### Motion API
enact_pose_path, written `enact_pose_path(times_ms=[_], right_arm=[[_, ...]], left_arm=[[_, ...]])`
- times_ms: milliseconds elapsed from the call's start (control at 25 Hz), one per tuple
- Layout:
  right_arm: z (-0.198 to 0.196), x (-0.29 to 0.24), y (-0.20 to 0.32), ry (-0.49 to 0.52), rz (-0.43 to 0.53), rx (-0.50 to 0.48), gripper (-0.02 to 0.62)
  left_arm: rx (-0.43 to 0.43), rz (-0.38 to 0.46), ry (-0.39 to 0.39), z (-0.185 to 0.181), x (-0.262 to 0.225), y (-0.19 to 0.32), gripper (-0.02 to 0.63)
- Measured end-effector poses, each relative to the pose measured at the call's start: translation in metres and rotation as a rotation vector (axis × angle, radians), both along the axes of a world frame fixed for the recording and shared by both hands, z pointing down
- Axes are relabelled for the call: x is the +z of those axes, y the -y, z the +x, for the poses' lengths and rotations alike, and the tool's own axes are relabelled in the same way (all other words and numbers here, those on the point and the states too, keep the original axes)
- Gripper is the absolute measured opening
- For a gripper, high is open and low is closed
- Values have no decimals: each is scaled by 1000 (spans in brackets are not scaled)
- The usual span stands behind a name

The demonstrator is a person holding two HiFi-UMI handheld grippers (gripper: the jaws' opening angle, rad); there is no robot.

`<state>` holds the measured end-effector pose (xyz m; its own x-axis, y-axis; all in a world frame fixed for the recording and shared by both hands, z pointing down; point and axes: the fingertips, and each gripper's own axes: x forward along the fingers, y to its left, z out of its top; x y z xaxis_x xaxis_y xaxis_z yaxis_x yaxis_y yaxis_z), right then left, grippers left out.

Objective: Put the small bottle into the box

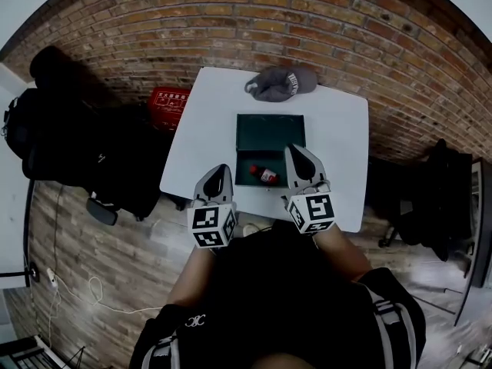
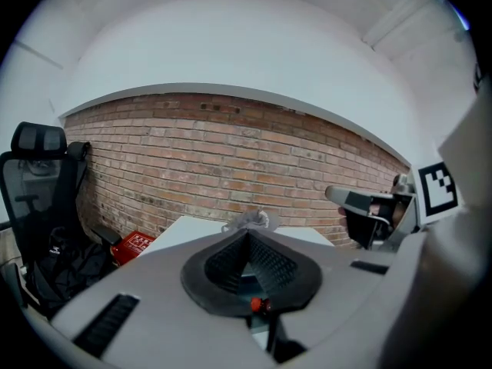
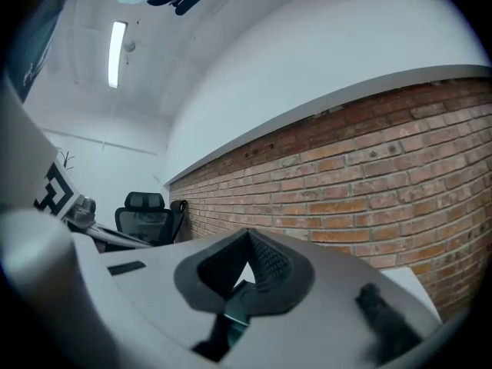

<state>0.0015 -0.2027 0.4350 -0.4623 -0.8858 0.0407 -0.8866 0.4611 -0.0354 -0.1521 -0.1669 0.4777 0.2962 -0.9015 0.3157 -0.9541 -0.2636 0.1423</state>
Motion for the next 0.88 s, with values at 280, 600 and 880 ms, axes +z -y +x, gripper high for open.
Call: enact_pose_path(times_ms=[280,600,880], right_arm=[[5,1,1,-23,-4,8,29],[-8,0,1,-20,-16,-48,29],[-9,5,2,-38,-28,-41,29]], left_arm=[[24,13,-11,7,-2,4,14],[29,10,-17,5,-5,7,14],[30,7,-21,3,-4,7,14]])
